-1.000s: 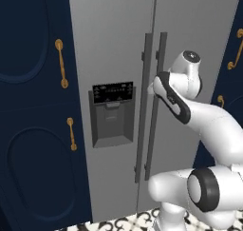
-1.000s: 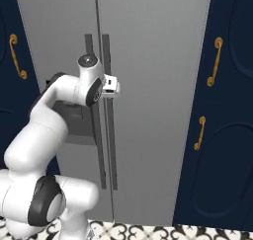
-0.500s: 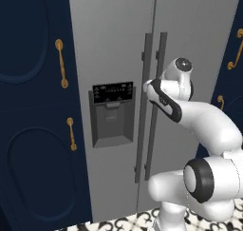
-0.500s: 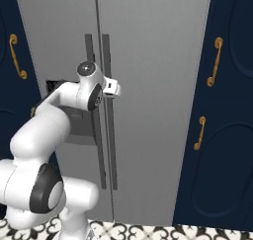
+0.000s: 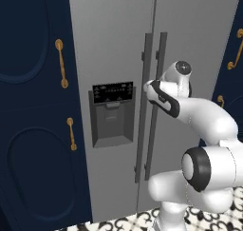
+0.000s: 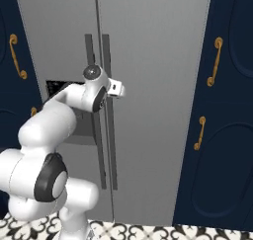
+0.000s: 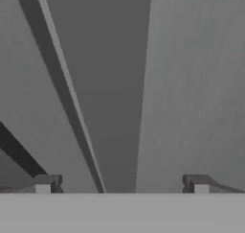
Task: Take the strawberry from the fridge and place it on top of the pancake, located on the dining counter.
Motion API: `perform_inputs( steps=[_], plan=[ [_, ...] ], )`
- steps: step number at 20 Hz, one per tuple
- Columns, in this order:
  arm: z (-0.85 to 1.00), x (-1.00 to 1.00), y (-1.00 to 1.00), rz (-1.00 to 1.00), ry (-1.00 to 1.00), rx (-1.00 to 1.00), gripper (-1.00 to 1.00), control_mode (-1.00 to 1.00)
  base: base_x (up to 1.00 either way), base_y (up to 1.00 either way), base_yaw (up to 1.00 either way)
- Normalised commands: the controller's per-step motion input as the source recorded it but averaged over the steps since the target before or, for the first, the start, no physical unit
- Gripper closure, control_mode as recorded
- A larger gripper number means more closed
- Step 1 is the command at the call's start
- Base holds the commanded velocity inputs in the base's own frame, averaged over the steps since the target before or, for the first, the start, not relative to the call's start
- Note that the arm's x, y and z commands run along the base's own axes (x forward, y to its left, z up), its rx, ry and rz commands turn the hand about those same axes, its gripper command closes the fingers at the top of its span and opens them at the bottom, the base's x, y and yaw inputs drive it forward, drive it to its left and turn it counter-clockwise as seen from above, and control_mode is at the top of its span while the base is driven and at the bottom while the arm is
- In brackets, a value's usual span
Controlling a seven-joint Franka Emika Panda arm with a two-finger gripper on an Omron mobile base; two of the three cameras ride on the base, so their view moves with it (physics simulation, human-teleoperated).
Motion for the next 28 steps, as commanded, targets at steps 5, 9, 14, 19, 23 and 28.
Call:
perform_inputs(
  steps=[5,9,14,19,23,28],
  plan=[
    [-0.04,0.21,0.01,0.00,-0.01,0.00,-1.00,-1.00,0.00,0.00,0.00],
    [-0.15,0.14,0.05,0.00,-0.09,0.01,-1.00,-1.00,0.00,0.00,0.00],
    [-0.19,0.31,0.11,0.00,-0.05,0.00,-1.00,-1.00,0.00,0.00,0.00],
    [-0.13,0.44,0.11,0.00,0.00,0.00,-1.00,-1.00,0.00,0.00,0.00],
    [-0.25,0.47,0.18,0.00,0.00,0.00,1.00,-1.00,0.00,0.00,0.00],
    [-0.31,0.48,0.16,0.00,-0.03,0.01,1.00,-1.00,0.00,0.00,0.00]
  ],
)
